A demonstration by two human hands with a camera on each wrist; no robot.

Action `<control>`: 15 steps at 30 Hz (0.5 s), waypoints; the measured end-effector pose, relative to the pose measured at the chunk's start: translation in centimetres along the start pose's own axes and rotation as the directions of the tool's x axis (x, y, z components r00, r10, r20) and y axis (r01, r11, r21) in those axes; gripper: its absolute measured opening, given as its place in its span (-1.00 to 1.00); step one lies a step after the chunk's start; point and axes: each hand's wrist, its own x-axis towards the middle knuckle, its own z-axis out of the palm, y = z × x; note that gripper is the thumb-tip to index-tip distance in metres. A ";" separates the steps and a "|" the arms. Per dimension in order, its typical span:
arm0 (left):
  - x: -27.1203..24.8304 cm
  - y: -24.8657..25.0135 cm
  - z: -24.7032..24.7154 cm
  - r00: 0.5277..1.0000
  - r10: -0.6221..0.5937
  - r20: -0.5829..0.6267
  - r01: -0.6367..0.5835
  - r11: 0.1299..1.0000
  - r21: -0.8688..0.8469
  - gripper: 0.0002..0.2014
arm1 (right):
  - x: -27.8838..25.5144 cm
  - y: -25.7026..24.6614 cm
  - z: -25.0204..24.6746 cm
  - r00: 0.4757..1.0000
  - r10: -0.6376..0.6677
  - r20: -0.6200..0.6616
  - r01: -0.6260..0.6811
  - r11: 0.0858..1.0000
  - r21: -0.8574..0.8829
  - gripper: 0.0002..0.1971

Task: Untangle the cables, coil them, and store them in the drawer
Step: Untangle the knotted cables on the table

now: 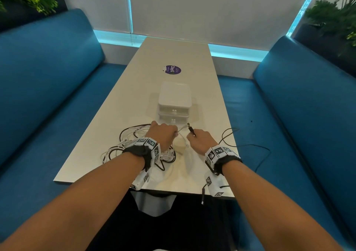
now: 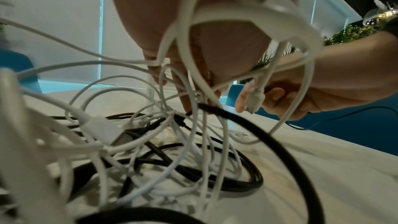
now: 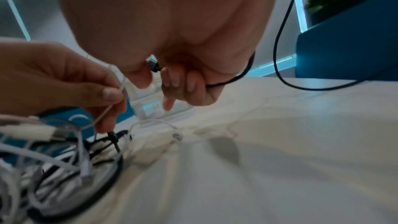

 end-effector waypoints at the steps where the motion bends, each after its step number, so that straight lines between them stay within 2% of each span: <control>1: 0.1 0.2 0.0 1.000 -0.003 -0.007 0.003 1.000 -0.010 -0.75 | 0.0 -0.4 -0.2 1.000 -0.016 -0.004 0.016 0.998 0.056 -0.70; 4: 0.1 1.0 0.4 1.000 0.005 -0.013 -0.005 1.000 -0.028 -0.81 | -0.1 -1.6 -0.5 0.998 -0.066 -0.009 0.066 0.985 0.161 -0.62; 8: -0.2 2.0 0.9 1.000 -0.014 0.019 0.015 0.997 -0.071 -0.78 | 0.3 -1.8 0.1 0.993 -0.096 -0.064 0.100 0.992 0.073 -0.61; 11: -0.7 1.8 1.2 0.994 -0.033 0.101 0.030 0.999 0.037 -0.77 | 0.7 -0.5 0.5 0.996 -0.047 -0.077 0.046 0.999 -0.026 -0.69; 13: -0.6 1.4 1.4 0.992 -0.026 0.126 0.021 0.999 0.042 -0.75 | 0.8 0.4 0.4 0.997 0.014 -0.077 -0.019 0.997 -0.071 -0.71; 15: -0.5 1.3 1.5 0.989 0.014 0.149 -0.018 0.999 0.027 -0.79 | 0.8 0.9 0.3 0.997 0.016 -0.076 -0.021 0.998 -0.064 -0.73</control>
